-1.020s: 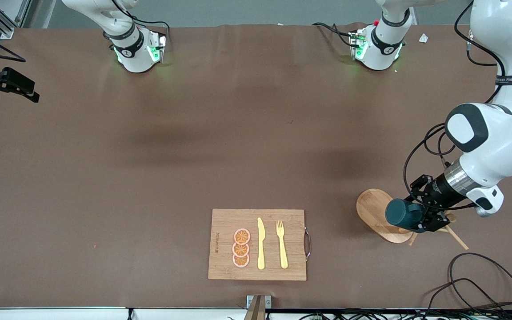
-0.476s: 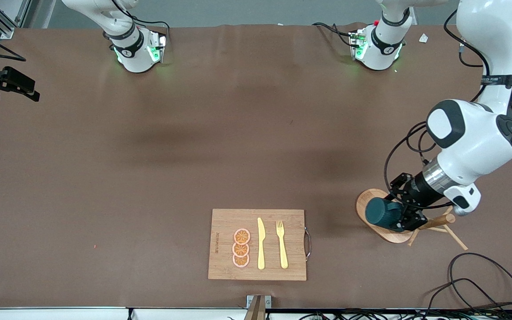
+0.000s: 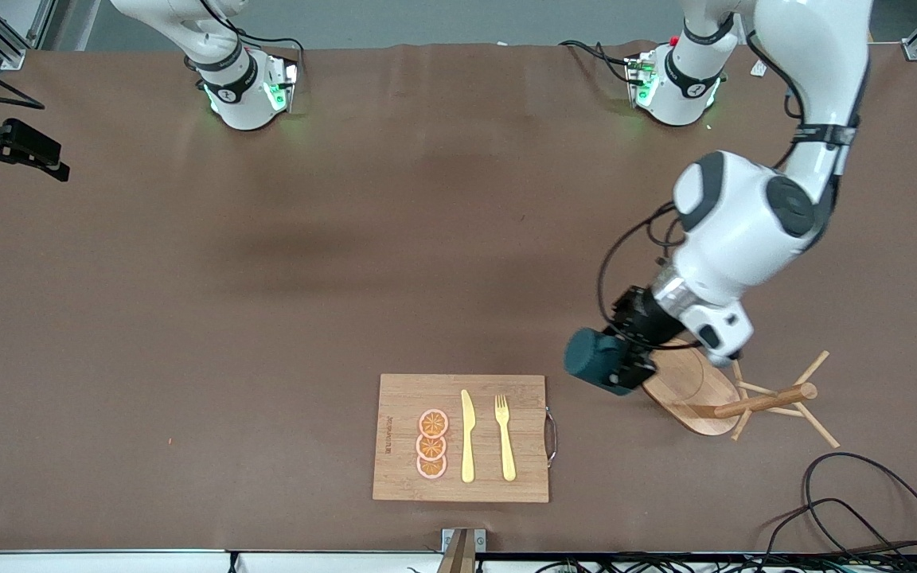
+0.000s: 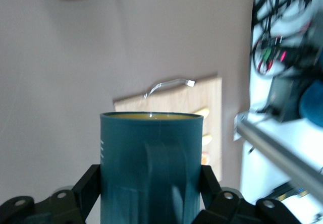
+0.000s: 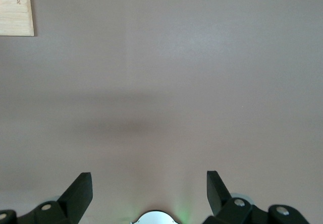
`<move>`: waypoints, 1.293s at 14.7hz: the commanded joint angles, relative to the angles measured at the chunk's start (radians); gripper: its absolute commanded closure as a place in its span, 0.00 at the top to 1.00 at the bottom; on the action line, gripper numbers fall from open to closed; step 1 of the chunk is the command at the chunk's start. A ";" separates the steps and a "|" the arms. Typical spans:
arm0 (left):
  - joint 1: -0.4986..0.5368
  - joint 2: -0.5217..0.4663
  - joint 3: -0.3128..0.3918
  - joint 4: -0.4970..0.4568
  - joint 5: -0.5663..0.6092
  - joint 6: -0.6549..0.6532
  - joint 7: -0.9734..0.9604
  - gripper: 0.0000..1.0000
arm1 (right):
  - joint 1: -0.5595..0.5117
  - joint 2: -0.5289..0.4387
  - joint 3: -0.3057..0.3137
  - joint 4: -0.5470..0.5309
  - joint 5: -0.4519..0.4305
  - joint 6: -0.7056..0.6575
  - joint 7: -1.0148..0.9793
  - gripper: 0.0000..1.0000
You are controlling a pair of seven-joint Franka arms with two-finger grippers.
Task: Transfer cup from left to right arm and place
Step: 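Lift the mug off the stand and carry it toward the table center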
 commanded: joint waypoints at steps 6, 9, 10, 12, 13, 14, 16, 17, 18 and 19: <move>-0.366 0.328 0.033 0.317 0.512 -0.008 -0.221 0.61 | 0.001 -0.016 0.003 0.014 0.001 -0.005 -0.008 1.00; -0.568 0.382 0.157 0.335 0.638 -0.002 -0.221 0.61 | -0.007 0.019 0.000 0.037 0.010 -0.022 -0.003 1.00; -0.642 0.390 0.208 0.334 0.658 -0.003 -0.221 0.61 | -0.007 0.036 0.000 0.042 0.010 -0.023 -0.004 1.00; -0.820 0.419 0.353 0.331 0.759 -0.008 -0.246 0.61 | -0.007 0.052 0.000 0.039 0.010 -0.016 -0.011 1.00; -0.892 0.445 0.412 0.333 0.802 -0.008 -0.288 0.60 | -0.011 0.068 0.000 0.042 0.010 -0.013 -0.012 1.00; -0.947 0.470 0.449 0.333 0.841 -0.010 -0.325 0.60 | -0.013 0.088 0.000 0.042 0.007 -0.008 -0.012 1.00; -1.046 0.520 0.507 0.333 0.974 -0.020 -0.381 0.60 | -0.018 0.148 -0.004 0.042 0.004 0.017 -0.012 1.00; -1.075 0.542 0.518 0.334 1.037 -0.038 -0.408 0.60 | -0.033 0.179 -0.002 0.043 0.010 0.026 -0.012 1.00; -1.083 0.553 0.520 0.334 1.115 -0.042 -0.422 0.60 | -0.048 0.193 -0.002 0.043 0.010 0.032 -0.018 1.00; -1.091 0.563 0.518 0.334 1.196 -0.042 -0.431 0.60 | -0.050 0.202 -0.002 0.043 0.009 0.050 -0.033 1.00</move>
